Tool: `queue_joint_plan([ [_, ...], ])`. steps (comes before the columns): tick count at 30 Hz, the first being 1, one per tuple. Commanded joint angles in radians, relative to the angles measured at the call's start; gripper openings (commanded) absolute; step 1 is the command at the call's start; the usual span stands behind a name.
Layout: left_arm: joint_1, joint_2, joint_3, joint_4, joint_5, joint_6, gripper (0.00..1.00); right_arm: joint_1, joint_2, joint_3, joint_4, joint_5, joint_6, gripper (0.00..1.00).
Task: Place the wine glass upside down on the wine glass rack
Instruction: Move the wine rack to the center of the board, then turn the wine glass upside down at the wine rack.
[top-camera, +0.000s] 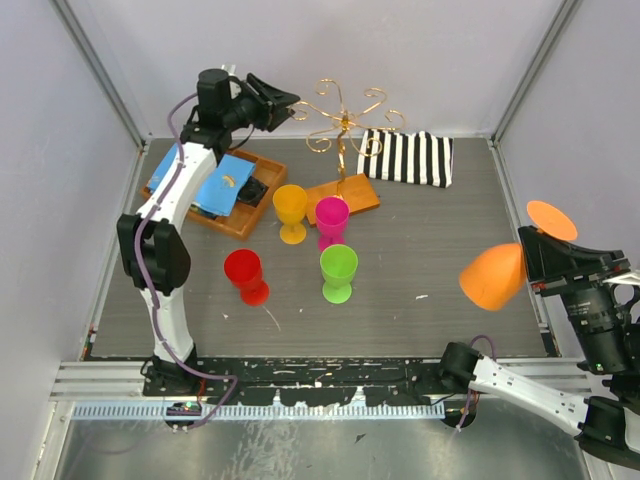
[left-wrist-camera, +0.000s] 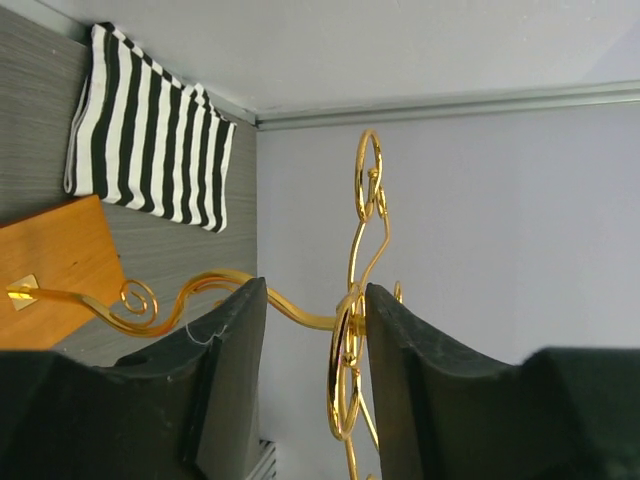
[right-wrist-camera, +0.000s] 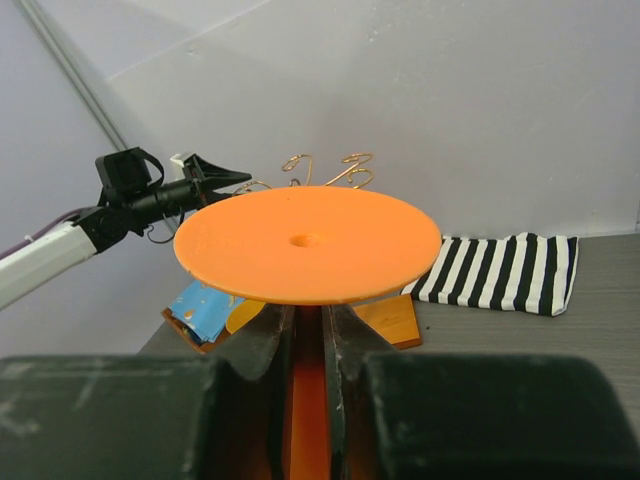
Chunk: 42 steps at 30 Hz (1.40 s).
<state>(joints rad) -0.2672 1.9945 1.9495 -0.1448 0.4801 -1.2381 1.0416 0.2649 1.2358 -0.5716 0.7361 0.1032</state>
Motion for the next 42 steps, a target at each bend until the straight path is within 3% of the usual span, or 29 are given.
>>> queue_joint_plan([
  [1,0.006,-0.052,-0.009,-0.007,0.009,0.024,0.53,0.004,0.007,-0.001,0.058,0.004,-0.015,0.01],
  [7,0.013,-0.067,-0.014,0.014,0.012,0.024,0.68,0.004,0.004,-0.006,0.057,0.025,-0.018,0.01],
  [10,0.03,-0.101,-0.069,0.133,0.029,-0.02,0.74,0.004,0.067,0.021,-0.011,0.049,0.014,0.01],
  [13,0.052,-0.148,-0.102,0.199,0.027,-0.042,0.93,0.004,0.166,0.048,-0.078,0.038,0.032,0.01],
  [15,0.068,-0.175,-0.104,0.201,0.028,-0.035,0.99,0.003,0.215,0.035,-0.071,0.018,0.025,0.01],
  [22,0.087,-0.323,-0.125,0.032,-0.004,0.185,0.98,0.003,0.287,-0.127,0.114,-0.1,-0.12,0.01],
  [33,0.114,-0.548,-0.386,-0.102,0.06,0.418,0.98,-0.017,0.462,-0.308,0.454,-0.118,-0.233,0.01],
  [36,0.132,-0.596,-0.453,-0.128,0.058,0.459,0.98,-0.136,0.496,-0.299,0.49,-0.208,-0.222,0.01],
  [42,0.137,-0.665,-0.505,-0.232,0.0,0.548,0.98,-0.55,0.516,-0.345,0.594,-0.624,-0.114,0.01],
])
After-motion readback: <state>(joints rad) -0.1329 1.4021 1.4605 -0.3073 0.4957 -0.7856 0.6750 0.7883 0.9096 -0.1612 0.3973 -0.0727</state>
